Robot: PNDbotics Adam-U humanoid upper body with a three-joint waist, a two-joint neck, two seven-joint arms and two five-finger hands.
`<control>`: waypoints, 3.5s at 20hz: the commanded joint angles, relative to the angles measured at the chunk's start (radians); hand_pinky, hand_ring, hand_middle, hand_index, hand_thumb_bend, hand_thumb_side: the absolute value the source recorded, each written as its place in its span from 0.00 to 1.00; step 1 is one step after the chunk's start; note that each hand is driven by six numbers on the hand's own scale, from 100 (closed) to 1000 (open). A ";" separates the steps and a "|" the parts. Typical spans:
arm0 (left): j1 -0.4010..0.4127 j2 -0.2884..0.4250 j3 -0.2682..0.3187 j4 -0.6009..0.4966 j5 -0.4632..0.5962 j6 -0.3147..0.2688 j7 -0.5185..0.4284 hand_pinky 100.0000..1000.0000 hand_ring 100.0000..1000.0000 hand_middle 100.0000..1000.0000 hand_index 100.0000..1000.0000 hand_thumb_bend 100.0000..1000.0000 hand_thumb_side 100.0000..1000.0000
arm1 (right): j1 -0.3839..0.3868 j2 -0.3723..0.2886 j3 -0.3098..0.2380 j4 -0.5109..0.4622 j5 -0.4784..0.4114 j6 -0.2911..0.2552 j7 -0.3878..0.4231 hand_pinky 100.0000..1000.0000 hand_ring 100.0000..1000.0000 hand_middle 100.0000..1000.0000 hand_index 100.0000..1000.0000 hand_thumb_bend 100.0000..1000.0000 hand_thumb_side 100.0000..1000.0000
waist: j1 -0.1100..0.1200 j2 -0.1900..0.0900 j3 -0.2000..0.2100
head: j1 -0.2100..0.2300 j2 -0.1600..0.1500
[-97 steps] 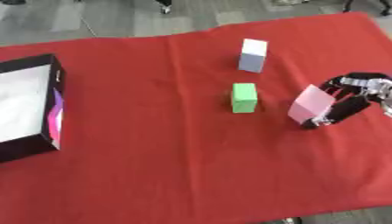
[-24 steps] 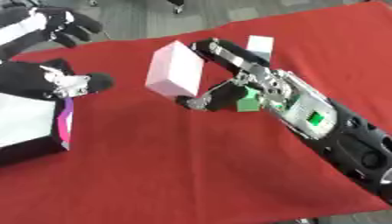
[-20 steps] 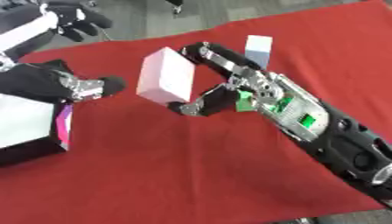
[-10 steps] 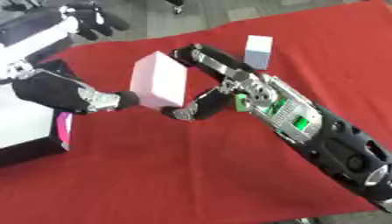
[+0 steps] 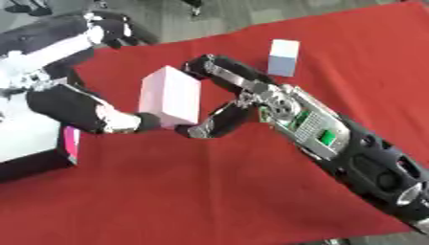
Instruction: Pick up the objects with one hand, pass them to the other hand, and then place them into the box on the other side of the table.
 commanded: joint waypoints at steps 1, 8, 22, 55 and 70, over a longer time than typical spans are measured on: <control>-0.026 0.003 -0.002 -0.001 -0.013 -0.007 -0.023 0.84 0.85 0.82 0.88 0.56 0.38 | -0.021 0.003 -0.002 -0.008 0.021 -0.006 0.017 0.81 0.64 0.47 0.60 0.16 0.00 | 0.012 -0.031 0.002 | 0.005 -0.002; -0.040 -0.007 -0.023 0.022 -0.018 -0.005 -0.055 0.84 0.85 0.82 0.88 0.54 0.38 | -0.025 0.012 0.000 -0.001 0.064 0.023 0.012 0.78 0.61 0.45 0.58 0.24 0.00 | 0.013 -0.030 -0.001 | 0.003 -0.002; -0.045 -0.015 -0.047 0.064 -0.066 0.012 -0.101 0.82 0.84 0.80 0.87 0.53 0.38 | -0.030 0.017 0.009 -0.036 0.066 0.031 -0.045 0.76 0.60 0.45 0.58 0.21 0.00 | 0.011 -0.030 -0.003 | 0.002 -0.002; -0.027 -0.011 -0.035 0.020 -0.068 0.033 0.022 0.70 0.51 0.34 0.39 0.12 0.03 | -0.013 -0.006 0.005 -0.062 0.039 0.054 -0.043 0.84 0.81 0.72 0.84 0.75 0.23 | 0.010 -0.022 -0.009 | -0.006 -0.013; 0.018 0.048 0.013 -0.005 -0.067 0.031 0.008 0.69 0.48 0.29 0.34 0.18 0.00 | -0.003 -0.019 0.000 -0.057 0.079 0.072 -0.028 0.85 0.84 0.76 0.89 0.87 0.37 | 0.009 -0.021 -0.008 | -0.005 -0.002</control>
